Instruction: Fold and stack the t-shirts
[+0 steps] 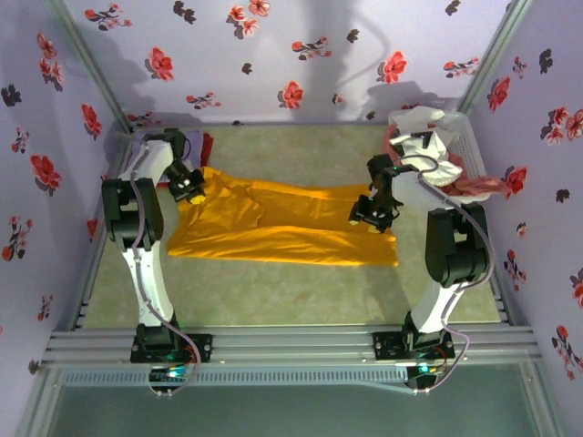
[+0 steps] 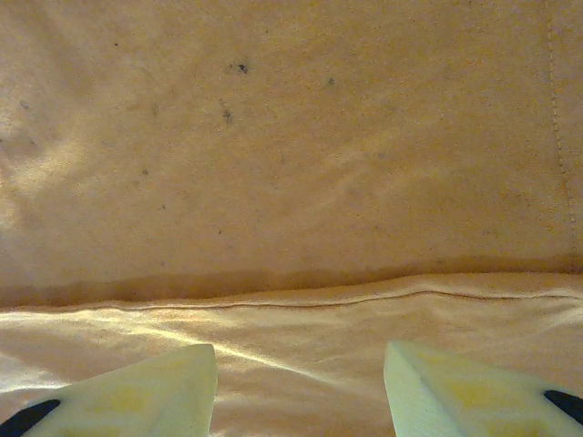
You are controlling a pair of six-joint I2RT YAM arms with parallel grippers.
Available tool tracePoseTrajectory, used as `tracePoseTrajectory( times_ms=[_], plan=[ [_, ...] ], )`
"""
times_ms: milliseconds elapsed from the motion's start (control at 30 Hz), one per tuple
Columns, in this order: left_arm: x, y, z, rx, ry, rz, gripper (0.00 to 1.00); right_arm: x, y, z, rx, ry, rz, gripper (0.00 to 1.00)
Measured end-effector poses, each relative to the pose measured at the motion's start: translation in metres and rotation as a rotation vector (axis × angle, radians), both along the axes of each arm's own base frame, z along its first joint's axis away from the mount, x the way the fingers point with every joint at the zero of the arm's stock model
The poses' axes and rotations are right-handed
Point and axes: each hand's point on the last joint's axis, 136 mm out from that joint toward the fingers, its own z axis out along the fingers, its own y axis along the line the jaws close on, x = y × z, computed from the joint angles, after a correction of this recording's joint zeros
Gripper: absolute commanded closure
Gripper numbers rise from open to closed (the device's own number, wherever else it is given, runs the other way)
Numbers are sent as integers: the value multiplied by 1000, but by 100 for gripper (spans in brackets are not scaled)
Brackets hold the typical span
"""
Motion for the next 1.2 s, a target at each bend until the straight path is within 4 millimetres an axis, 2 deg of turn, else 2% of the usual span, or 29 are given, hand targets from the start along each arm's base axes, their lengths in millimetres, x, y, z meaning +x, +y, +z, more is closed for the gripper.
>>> tracePoseTrajectory(
  times_ms=[200, 433, 600, 767, 867, 967, 1200],
  plan=[
    [13, 0, 14, -2, -48, 3, 96, 3, -1, 2, -11, -7, 0, 47],
    [28, -3, 34, -21, -103, 15, 99, 36, -4, 17, -58, -79, 5, 47],
    [35, -11, 42, -71, -120, 49, 100, 66, -13, 20, -140, -133, 19, 49],
    [59, -20, 59, -129, -187, 86, 100, 89, -29, 14, -263, -166, 48, 56],
    [72, -23, 66, -154, -218, 102, 100, 96, -38, 7, -318, -167, 72, 59],
    [81, -24, 68, -167, -234, 116, 100, 99, -44, 0, -355, -161, 99, 63],
    [94, -25, 78, -200, -273, 156, 100, 117, -53, -8, -428, -176, 152, 63]
  ],
)
